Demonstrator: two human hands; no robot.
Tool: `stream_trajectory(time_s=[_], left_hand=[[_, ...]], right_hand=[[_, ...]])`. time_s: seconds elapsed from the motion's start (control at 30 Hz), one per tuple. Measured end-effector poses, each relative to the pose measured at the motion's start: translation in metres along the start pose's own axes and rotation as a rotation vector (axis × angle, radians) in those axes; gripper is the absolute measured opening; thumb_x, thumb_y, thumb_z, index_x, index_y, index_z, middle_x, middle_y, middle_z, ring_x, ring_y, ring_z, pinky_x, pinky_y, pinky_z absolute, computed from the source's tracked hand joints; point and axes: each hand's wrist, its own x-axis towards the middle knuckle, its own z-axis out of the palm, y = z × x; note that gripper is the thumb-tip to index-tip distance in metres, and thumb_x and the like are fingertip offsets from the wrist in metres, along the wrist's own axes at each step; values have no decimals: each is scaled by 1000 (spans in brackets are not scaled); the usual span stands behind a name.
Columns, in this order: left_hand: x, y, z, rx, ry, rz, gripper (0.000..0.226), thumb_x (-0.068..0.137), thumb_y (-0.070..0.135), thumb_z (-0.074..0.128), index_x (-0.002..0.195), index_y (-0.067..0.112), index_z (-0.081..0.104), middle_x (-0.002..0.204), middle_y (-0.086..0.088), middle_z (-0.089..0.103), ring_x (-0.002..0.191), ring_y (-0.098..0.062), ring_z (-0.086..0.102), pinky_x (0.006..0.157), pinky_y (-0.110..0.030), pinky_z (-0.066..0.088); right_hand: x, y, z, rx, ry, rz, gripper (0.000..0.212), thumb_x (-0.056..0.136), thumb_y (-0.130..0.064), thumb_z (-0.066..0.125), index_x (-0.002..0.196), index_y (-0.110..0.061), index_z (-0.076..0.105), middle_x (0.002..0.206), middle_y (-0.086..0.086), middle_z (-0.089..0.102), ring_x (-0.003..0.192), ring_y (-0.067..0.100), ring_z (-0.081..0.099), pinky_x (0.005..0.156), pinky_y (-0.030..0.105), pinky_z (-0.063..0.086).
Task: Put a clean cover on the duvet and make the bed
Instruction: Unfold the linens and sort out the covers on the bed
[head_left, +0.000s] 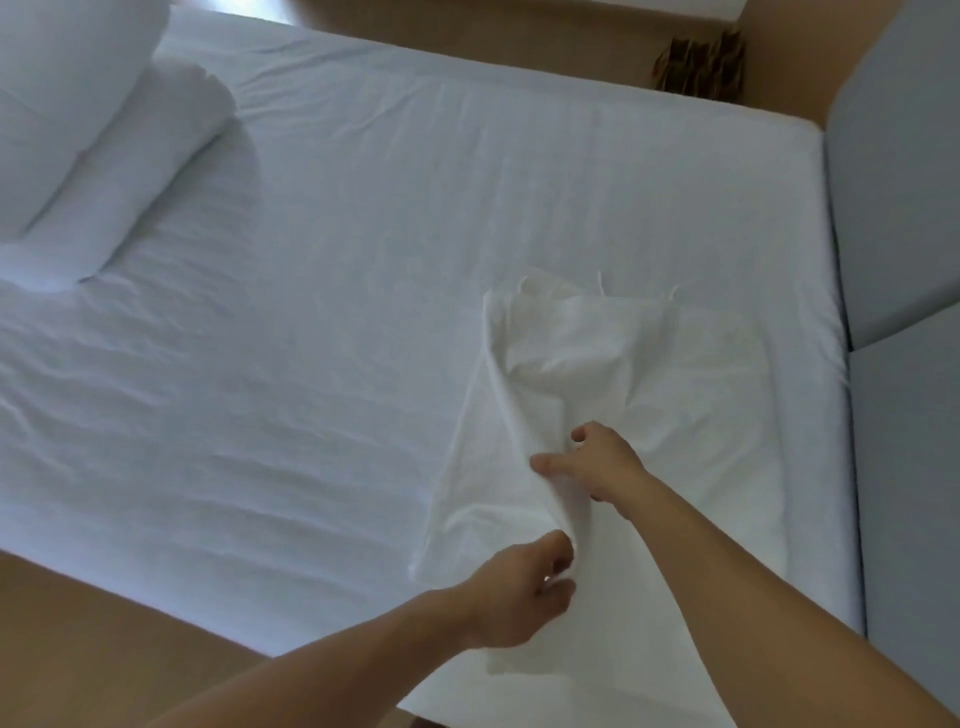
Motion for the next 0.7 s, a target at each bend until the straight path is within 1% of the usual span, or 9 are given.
stream_trajectory(time_s=[0.07,0.13,0.27,0.33,0.37,0.43,0.5,0.63,0.7], left_hand=[[1,1,4,23,-27,16,16,98,21,51,92,22,37,90,1,50,78,-19,43,72,-29,37],[5,1,6,46,-56,27,10,98,21,51,97,22,41,96,-2,56,82,-18,47,76,-30,40],[13,9,12,69,-107,45,16,99,22,51,112,13,50,111,-8,62,87,-17,50,82,-31,43],[16,11,15,71,-117,46,16,99,23,51,110,12,48,105,-9,59,86,-19,49,79,-31,41],[16,10,15,55,-114,38,13,99,23,52,107,15,45,102,-8,58,85,-21,49,78,-31,41],[18,3,10,32,-86,-16,18,95,23,55,100,21,38,100,-10,58,86,-28,52,76,-34,43],[20,-5,2,53,-52,-122,25,92,24,58,102,22,35,102,-11,58,89,-30,55,75,-37,45],[28,-6,-32,67,-33,-190,19,95,21,54,113,12,54,111,-7,63,102,-25,58,81,-28,44],[32,7,-62,113,-52,-180,21,97,17,50,114,9,61,115,-10,65,105,-25,60,82,-27,45]], right_hand=[[2,-1,0,-219,-16,-29,94,68,-64,77,139,-13,43,134,2,54,108,20,54,87,34,47],[6,-1,4,-323,-40,-46,109,62,-73,76,145,-13,36,139,5,50,119,24,52,93,37,47],[11,-7,20,-527,-54,-50,133,63,-64,81,156,-11,2,149,14,30,133,32,40,103,43,43],[15,-10,21,-614,30,-51,119,77,-45,77,156,-7,-3,145,17,35,127,33,46,97,40,45],[19,-10,17,-625,84,-52,102,84,-35,71,155,-4,5,140,17,43,121,32,52,92,37,47],[25,-10,1,-524,167,-48,57,91,-24,60,138,-1,38,125,16,58,105,31,60,80,33,47],[27,-10,-17,-346,209,-27,35,92,-22,57,121,-3,51,118,15,62,92,29,56,74,30,43],[19,-12,-44,23,249,-6,48,94,-22,54,139,-8,45,130,12,56,109,30,55,83,32,43],[11,-12,-60,232,308,22,46,91,-19,55,136,-11,49,127,11,57,107,29,56,86,38,50]])
